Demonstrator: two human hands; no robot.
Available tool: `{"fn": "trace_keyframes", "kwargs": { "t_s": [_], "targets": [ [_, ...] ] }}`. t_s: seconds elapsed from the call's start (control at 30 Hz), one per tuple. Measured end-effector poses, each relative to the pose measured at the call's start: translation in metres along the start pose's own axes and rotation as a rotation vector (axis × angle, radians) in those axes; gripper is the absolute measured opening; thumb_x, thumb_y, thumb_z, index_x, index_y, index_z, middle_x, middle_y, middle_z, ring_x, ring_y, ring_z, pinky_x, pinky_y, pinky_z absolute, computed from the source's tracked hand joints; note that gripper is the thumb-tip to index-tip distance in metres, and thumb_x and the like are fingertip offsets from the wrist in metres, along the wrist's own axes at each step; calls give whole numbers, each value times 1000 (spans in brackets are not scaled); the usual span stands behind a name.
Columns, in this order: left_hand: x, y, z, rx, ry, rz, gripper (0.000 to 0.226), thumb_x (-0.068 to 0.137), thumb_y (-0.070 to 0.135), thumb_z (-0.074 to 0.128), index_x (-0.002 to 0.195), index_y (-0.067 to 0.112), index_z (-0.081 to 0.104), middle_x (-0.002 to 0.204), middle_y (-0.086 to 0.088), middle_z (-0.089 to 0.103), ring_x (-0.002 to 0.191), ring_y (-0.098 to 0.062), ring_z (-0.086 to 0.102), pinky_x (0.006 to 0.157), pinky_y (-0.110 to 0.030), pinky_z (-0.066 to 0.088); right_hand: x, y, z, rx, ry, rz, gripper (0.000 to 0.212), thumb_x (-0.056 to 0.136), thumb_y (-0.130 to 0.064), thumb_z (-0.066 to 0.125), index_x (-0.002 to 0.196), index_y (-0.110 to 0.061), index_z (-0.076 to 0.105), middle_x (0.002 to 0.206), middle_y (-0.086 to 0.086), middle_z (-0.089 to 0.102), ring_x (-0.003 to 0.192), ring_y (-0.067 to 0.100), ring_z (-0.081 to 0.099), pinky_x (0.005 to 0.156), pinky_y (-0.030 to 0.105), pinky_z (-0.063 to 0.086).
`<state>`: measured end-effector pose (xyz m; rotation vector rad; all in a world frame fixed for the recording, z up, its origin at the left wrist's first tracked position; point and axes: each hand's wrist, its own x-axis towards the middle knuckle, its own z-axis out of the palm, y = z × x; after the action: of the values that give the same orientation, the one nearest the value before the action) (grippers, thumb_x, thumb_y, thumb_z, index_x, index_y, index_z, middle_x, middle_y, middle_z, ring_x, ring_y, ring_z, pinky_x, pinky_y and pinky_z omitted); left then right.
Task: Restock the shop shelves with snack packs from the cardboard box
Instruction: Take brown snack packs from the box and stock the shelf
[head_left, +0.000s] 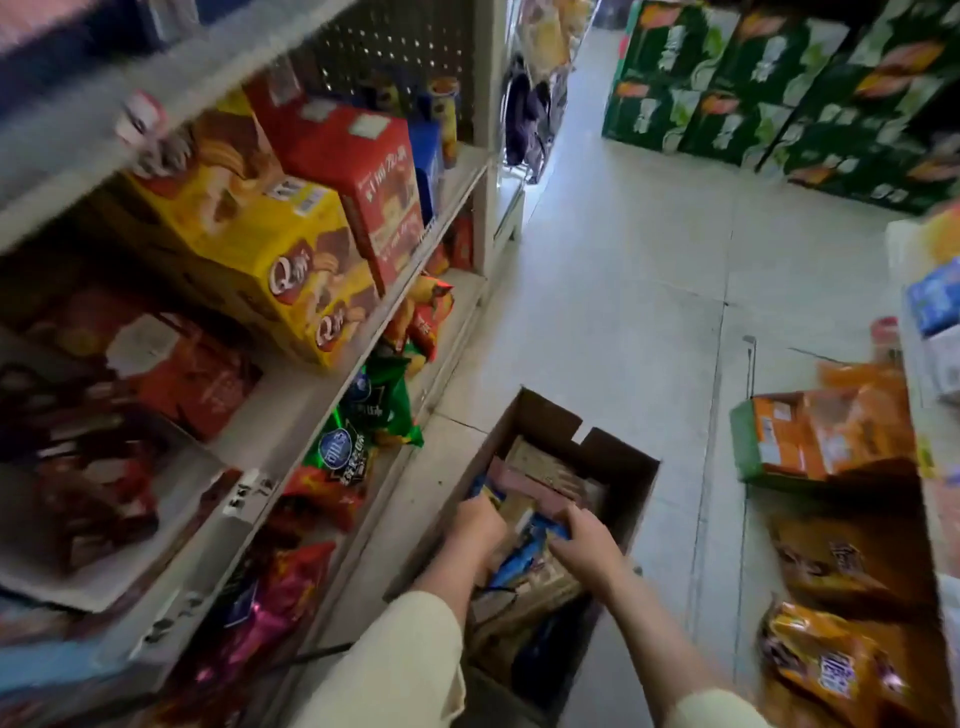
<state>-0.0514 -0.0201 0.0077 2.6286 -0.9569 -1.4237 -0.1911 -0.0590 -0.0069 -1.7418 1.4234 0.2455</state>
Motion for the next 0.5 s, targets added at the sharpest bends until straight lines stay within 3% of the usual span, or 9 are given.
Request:
{"fn": "trace_keyframes", "kwargs": {
  "t_s": [0.17,0.27,0.4,0.5],
  "targets": [
    [31,-20,35,59,-25,37,41,95,18,45,134,4,46,135,-18,52,124,-32,51,99,-35,42,12,26,34,8,-32,107,41,88,-17,52,127,-6,53,129,13,54,121,26,50,95,26,38],
    [16,-24,36,90,-67,44,37,93,15,48,128,4,51,129,-18,56,118,-33,54,93,-34,46,-4,26,28,2,-49,139,46,87,-16,52,132,-7,49,132,13,51,124,26,48,98,26,38],
    [-3,-28,27,197,-166,62,40,94,23,46,129,5,54,130,-16,57,119,-32,54,95,-33,45,-23,17,11,-4,-69,161,48,87,-14,52,134,-8,47,135,11,49,126,25,46,100,27,37],
    [-24,-40,12,304,-295,92,40,93,31,48,125,10,60,129,-12,59,116,-28,56,93,-30,44,-33,10,10,16,-74,184,44,87,-11,49,130,-7,49,132,11,52,123,26,49,90,24,40]
  ]
}}
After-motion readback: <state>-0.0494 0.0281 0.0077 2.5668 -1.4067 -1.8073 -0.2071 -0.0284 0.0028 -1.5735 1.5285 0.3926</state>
